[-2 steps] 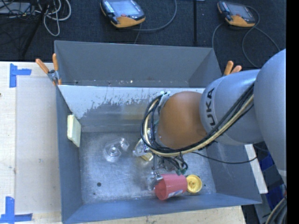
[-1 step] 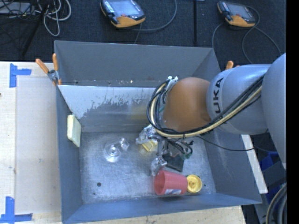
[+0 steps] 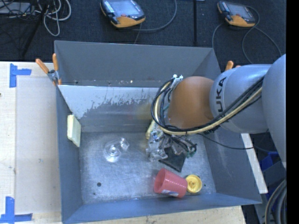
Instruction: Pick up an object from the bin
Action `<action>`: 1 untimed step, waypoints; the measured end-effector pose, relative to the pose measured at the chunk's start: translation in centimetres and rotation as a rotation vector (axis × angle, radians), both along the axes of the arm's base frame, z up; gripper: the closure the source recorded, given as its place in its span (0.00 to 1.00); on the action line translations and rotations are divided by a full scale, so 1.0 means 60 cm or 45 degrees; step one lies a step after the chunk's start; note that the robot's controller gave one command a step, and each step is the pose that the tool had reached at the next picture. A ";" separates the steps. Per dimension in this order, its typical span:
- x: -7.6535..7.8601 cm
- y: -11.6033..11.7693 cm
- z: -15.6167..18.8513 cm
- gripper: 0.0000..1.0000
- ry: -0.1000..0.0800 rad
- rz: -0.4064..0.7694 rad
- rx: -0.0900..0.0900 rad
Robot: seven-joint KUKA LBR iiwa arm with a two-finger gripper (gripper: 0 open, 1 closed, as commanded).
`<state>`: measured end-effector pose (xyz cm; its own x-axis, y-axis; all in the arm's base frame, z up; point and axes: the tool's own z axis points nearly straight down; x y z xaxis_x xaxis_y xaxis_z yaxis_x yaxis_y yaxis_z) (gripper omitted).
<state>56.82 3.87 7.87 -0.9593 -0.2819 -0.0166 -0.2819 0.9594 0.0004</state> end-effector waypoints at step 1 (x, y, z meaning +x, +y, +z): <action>0.000 0.000 0.000 1.00 0.000 0.000 0.000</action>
Offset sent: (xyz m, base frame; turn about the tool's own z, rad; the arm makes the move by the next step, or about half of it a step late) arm 0.0014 -0.0229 -0.0038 -0.3474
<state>56.81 3.87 7.86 -0.9593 -0.2818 -0.0165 -0.2819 0.9595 0.0004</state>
